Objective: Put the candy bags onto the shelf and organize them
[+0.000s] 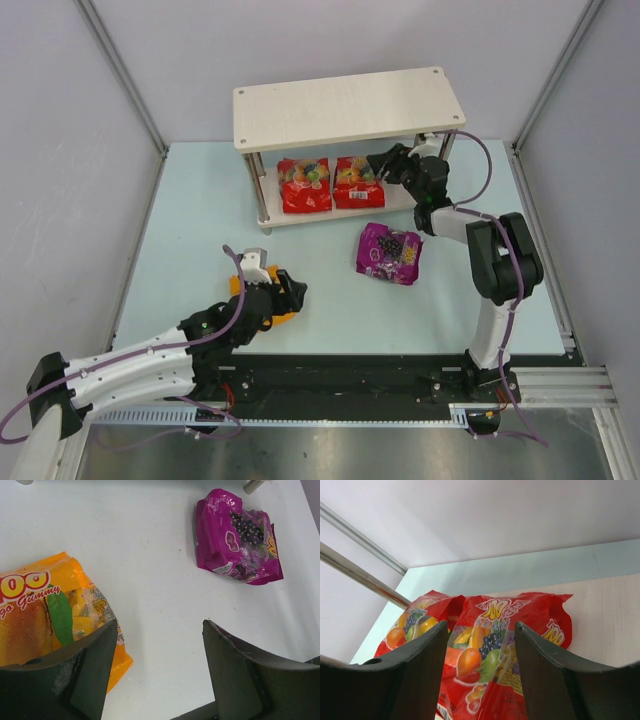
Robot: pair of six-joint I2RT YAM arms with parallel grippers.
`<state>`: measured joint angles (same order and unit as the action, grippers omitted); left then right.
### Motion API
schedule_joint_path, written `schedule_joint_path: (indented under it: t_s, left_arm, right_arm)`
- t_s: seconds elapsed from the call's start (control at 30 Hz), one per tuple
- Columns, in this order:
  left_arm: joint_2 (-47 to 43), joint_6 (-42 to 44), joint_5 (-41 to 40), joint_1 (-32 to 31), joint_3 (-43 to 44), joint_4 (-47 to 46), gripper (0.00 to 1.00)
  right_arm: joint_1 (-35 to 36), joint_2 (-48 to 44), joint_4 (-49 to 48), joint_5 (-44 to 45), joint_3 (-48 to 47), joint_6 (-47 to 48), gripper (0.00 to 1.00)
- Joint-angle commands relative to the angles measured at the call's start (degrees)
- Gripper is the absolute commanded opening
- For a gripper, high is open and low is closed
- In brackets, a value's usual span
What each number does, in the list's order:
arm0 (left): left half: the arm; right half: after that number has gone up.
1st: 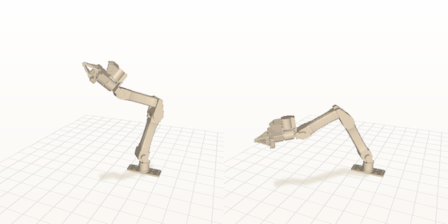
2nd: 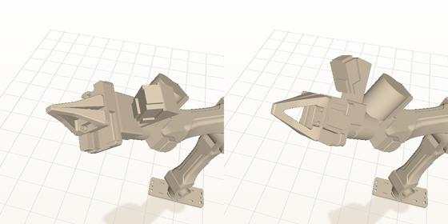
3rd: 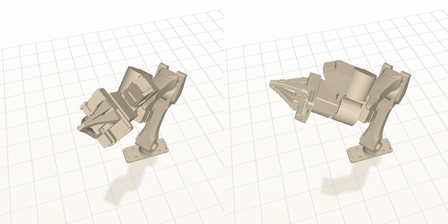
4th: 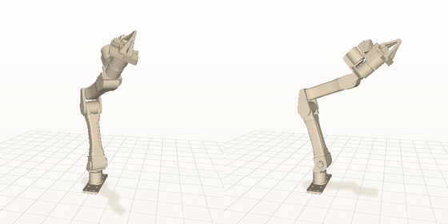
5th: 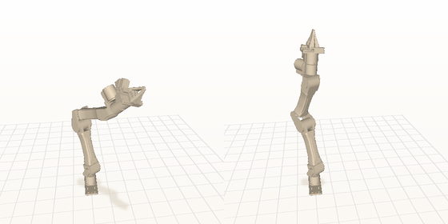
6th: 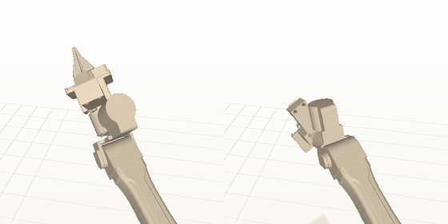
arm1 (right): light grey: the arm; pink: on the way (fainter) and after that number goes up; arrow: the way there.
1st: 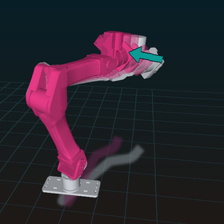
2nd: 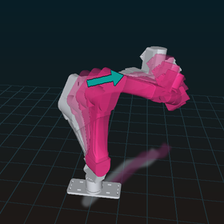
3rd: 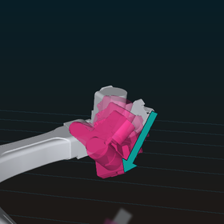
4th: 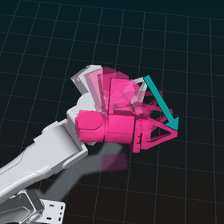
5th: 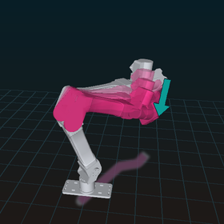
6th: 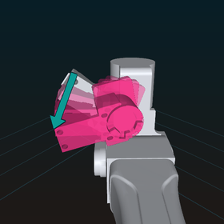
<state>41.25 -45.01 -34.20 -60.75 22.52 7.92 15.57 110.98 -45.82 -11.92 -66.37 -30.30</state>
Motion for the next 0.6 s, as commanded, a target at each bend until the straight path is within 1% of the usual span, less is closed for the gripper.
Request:
schedule_joint_path:
  t_s: [0.0,0.1,0.23,0.33,0.47,0.57]
  left_arm:
    - [-0.7,-0.7,-0.8,-0.3,2.1,1.0,0.74]
    - [-1.1,-0.8,-1.0,-0.2,2.1,1.5,0.74]
    - [-1.6,-1.1,-1.1,-0.3,2.2,2.1,0.74]
    - [-2.1,-1.3,-1.0,-0.2,2.0,2.5,0.74]
    - [-2.6,-1.5,-1.1,-0.2,1.6,2.9,0.74]
    - [-2.9,-1.7,-1.5,-0.2,1.6,3.4,0.74]
  right_arm:
    - [-0.5,-5.2,-0.1,-0.2,0.9,-0.4,0.61]
    - [-0.3,-8.1,3.2,2.6,3.2,-0.7,0.61]
    - [0.8,-10.6,8.0,6.3,5.3,-1.2,0.68]
    - [1.4,-12.6,11.2,8.8,6.7,-1.6,0.7]
    - [2.1,-14.0,15.0,9.5,7.3,-1.8,0.69]
    - [2.7,-15.3,15.5,9.2,9.4,-1.6,0.67]
